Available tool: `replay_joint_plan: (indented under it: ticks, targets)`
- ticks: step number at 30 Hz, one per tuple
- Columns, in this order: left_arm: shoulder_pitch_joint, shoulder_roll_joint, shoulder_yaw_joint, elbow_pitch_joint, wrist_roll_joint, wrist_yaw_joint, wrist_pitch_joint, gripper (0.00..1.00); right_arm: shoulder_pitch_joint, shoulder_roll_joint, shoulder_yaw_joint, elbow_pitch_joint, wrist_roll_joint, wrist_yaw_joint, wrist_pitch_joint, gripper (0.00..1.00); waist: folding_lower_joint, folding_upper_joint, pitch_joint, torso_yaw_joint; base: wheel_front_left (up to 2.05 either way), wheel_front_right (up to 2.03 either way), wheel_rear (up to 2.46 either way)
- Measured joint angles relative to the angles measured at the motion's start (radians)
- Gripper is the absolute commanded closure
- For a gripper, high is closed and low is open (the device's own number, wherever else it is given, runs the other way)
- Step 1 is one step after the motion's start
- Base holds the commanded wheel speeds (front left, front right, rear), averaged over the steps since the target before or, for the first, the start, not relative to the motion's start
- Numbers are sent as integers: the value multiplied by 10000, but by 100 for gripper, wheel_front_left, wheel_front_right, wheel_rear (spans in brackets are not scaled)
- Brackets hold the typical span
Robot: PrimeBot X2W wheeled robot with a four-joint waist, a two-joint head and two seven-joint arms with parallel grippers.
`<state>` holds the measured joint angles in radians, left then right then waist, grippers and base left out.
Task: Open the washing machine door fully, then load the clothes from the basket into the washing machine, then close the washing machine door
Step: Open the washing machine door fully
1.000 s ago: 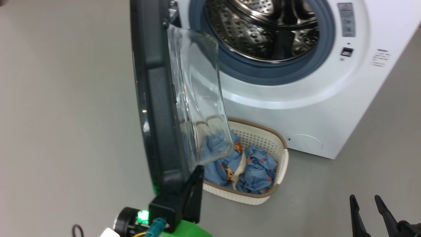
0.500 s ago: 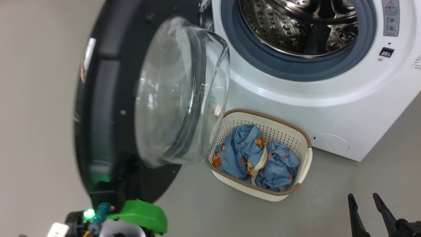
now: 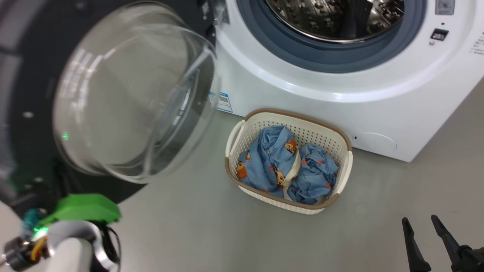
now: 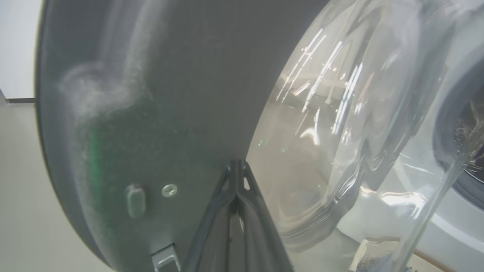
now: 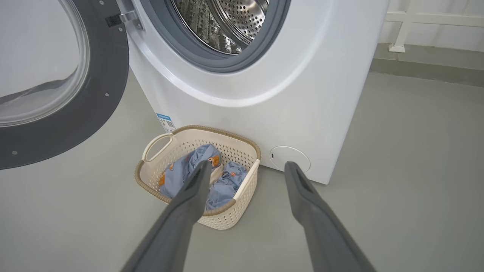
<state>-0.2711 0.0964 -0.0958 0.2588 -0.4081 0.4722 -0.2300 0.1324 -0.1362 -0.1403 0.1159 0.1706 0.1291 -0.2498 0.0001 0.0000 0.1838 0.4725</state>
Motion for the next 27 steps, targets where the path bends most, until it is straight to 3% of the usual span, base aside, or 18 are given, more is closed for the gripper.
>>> replay_joint_plan:
  ticks: [7,11,17,27]
  targets:
    - [-1011,-52,1802,1051,-362,-121,-211,100,-14,-244,21,-27,169,0,0,0,0,0,288,-369,0,0,0]
    - [-1509,-88,2798,1576,86,-497,-247,100,-121,-299,54,-31,173,0,0,0,0,0,396,-619,0,0,0]
    - [-2030,-96,3540,2322,610,-826,-255,100,-124,-328,52,-23,174,0,0,0,0,0,420,-817,0,0,0]
    - [-2070,-583,4115,1651,1001,-1354,-255,100,-126,-155,42,35,199,0,0,0,0,0,246,-878,0,0,0]
